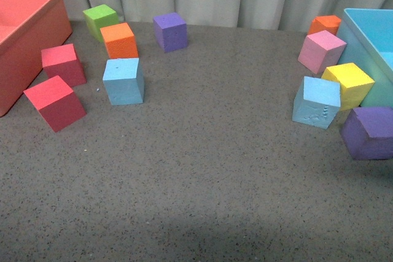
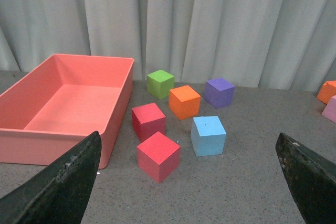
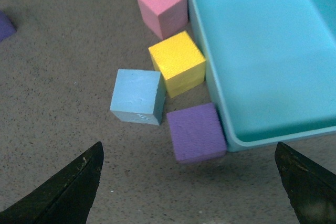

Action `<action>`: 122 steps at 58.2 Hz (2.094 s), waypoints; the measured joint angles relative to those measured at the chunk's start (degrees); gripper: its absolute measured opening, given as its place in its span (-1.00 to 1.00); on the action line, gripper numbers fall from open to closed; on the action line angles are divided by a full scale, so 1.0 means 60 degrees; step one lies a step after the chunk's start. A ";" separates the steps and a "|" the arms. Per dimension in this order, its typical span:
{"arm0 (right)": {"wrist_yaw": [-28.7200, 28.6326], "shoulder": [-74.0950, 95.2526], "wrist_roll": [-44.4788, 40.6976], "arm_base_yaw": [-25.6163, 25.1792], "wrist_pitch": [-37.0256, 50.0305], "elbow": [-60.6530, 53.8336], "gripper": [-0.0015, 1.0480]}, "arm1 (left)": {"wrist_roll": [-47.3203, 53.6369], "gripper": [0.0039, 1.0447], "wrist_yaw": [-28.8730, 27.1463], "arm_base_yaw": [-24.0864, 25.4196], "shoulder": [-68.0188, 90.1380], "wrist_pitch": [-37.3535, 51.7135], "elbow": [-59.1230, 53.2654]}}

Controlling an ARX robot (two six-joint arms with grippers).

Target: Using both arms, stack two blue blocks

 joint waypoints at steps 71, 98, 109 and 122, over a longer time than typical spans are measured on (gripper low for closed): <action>-0.0568 0.8113 0.0729 0.0619 -0.3519 0.7267 0.03 | 0.0000 0.88 0.0000 0.0000 0.0000 0.0000 0.0000; -0.1268 0.7989 0.0703 0.1071 -0.3355 0.7329 -0.11 | 0.0000 0.88 0.0000 0.0000 0.0004 0.0000 0.0000; -0.1443 0.8073 0.0681 0.1898 -0.3530 0.8083 -0.11 | 0.0000 0.88 0.0000 0.0000 0.0004 0.0000 0.0000; -0.1494 0.8808 0.0790 0.2597 -0.3865 0.9158 -0.12 | 0.0000 0.88 0.0000 0.0000 0.0000 0.0000 0.0000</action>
